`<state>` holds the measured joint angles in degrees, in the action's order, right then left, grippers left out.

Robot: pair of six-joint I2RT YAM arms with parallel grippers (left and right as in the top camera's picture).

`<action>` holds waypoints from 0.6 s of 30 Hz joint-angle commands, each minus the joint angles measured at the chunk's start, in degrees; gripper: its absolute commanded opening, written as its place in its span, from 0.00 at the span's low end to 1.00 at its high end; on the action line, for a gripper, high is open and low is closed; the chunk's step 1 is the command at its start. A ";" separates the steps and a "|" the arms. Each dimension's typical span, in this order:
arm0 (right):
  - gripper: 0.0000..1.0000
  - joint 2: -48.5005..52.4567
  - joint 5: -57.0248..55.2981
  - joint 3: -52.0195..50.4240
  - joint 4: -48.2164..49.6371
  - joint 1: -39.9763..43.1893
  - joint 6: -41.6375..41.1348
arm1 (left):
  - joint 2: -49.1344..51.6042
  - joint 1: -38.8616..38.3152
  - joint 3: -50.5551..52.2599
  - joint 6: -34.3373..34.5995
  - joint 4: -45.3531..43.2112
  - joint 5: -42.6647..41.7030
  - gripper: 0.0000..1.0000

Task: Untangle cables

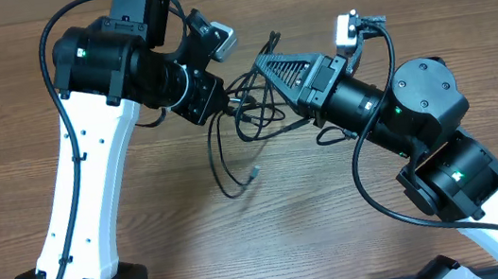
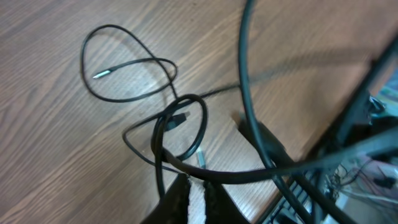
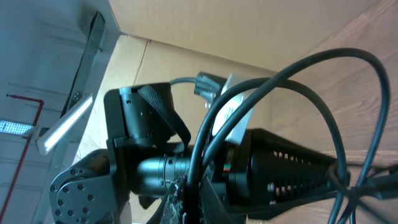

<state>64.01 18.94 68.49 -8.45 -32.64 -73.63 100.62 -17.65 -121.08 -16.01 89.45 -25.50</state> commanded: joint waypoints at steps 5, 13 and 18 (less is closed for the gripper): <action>0.04 -0.61 2.69 1.77 0.57 0.24 -1.44 | -0.59 -0.39 0.46 2.54 -1.53 1.51 0.04; 0.04 -0.61 4.90 1.77 0.31 0.24 -3.37 | -0.59 -0.37 0.46 2.49 -2.23 2.73 0.59; 0.04 -0.61 5.27 1.77 0.22 0.24 -3.32 | -0.59 -0.37 0.46 1.14 -2.51 2.97 1.00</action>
<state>64.01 23.09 68.49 -8.64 -32.64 -76.29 100.62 -17.65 -121.08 -13.76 87.20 -22.87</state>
